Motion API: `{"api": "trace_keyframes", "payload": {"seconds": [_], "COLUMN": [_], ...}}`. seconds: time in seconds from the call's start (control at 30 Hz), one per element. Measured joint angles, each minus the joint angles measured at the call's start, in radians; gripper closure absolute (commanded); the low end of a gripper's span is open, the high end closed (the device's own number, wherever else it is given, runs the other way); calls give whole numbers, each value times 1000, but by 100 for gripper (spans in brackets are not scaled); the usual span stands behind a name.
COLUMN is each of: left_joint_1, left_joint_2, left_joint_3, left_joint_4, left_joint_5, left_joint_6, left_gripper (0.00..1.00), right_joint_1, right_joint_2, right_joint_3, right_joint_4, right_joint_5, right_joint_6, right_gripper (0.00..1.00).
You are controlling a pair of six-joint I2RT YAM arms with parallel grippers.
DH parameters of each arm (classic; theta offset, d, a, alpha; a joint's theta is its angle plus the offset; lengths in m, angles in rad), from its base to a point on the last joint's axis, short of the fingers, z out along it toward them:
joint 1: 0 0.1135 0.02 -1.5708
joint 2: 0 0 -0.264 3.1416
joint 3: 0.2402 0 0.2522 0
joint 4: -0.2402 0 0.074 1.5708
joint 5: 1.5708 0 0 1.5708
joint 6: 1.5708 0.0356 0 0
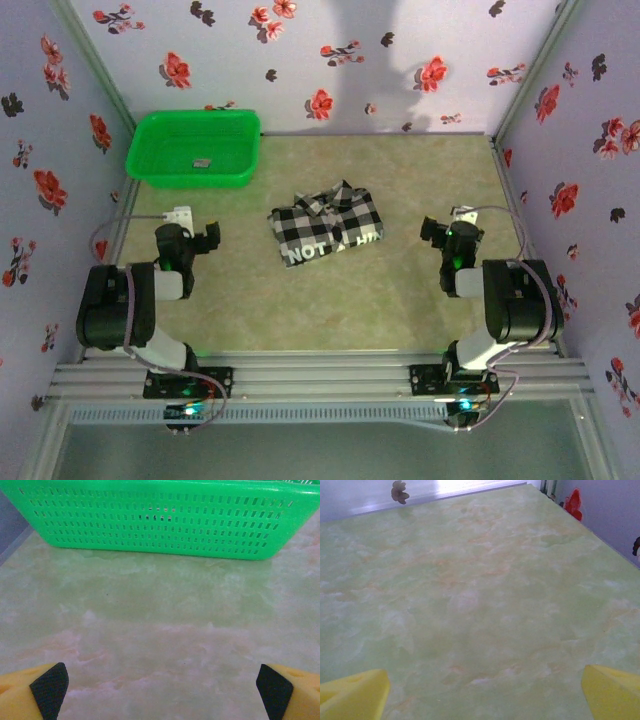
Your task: Fold and stack the long sleeve shirts
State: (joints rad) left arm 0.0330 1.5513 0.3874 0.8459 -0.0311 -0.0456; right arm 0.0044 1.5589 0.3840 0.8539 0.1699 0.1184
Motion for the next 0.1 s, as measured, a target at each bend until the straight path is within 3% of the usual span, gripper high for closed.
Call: {"api": "trace_keyframes", "payload": {"seconds": [0.1], "left_joint_1": [0], "left_joint_2": [0], "left_joint_3": [0], "left_joint_4": [0], "left_joint_5": [3], "left_joint_6": [0], "left_gripper": [0], "right_joint_1": [-1], "right_joint_2": [0], "right_joint_3": [2], "right_joint_4": [0], "right_joint_5": [-13], "right_joint_6": [0], "right_gripper": [1]}}
